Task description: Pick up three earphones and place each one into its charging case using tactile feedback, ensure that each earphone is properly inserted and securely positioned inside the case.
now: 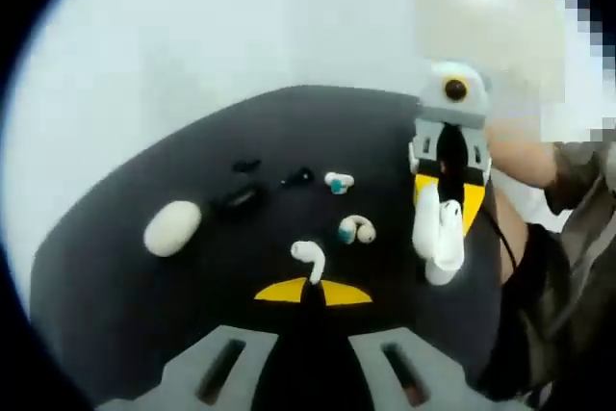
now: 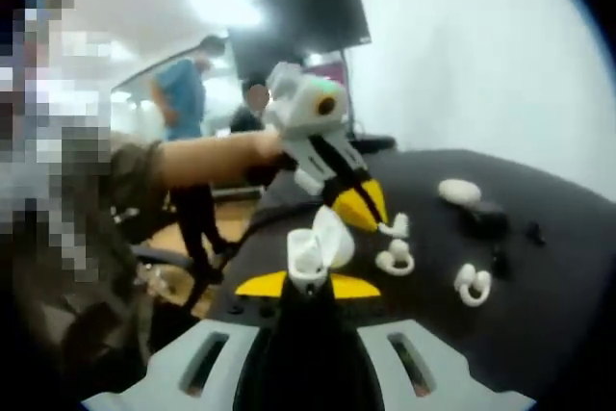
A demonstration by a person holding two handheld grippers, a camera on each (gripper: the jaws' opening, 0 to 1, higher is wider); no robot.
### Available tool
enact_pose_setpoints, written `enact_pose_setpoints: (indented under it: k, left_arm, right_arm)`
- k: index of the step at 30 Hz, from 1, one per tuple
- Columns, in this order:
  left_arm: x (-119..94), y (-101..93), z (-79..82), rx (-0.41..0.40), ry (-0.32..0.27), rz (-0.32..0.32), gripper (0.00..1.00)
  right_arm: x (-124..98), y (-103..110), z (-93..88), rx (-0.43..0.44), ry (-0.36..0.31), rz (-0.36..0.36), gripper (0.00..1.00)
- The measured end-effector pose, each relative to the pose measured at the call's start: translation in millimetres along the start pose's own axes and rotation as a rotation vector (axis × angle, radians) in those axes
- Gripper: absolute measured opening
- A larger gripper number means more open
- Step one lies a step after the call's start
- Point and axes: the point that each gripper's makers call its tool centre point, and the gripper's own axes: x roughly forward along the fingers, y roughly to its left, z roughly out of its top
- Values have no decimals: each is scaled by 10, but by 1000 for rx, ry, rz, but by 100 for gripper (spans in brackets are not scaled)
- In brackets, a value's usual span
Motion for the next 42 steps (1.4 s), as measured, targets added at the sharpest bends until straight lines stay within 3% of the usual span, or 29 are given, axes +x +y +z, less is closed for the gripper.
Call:
enact_pose_setpoints:
  k: [3,7,12,14,17,19,20,23,27,29,31,35,39,42]
  left_arm:
    - [-169,22,19,-40,-16,-5,0]
    - [-290,76,-164,12,59,73,0]
    - [-227,48,-117,-3,34,34,0]
    - [-166,1,38,-18,-24,-37,3]
    - [-114,-206,199,65,-76,-243,14]
    - [-109,-243,212,84,-46,-320,15]
    - [-106,-241,188,91,-7,-344,17]
    - [-60,-284,175,120,27,-412,23]
    - [53,-276,136,124,80,-438,20]
    - [125,-220,174,163,68,-449,17]
    - [175,-225,182,145,77,-486,16]
    - [171,-323,138,136,128,-578,16]
    - [183,-343,154,147,134,-601,10]
    - [169,-343,94,141,174,-639,10]
  right_arm:
    - [2,1,1,0,-1,1,17]
    - [3,-2,2,-4,-1,0,17]
    - [5,-2,2,-6,0,-1,17]
    - [5,-5,1,-8,1,-2,17]
    - [6,-8,0,-7,2,-3,17]
    - [5,-9,-1,-9,2,-3,17]
    - [6,-9,0,-9,2,-3,17]
    - [8,-1,-3,-12,3,0,17]
    - [16,1,-3,-22,4,-4,17]
    - [18,1,-3,-20,5,-5,17]
    - [18,3,-2,-23,4,-5,17]
    - [12,28,2,-58,0,-4,17]
    - [10,39,10,-46,-5,5,17]
    - [13,70,0,-68,2,5,17]
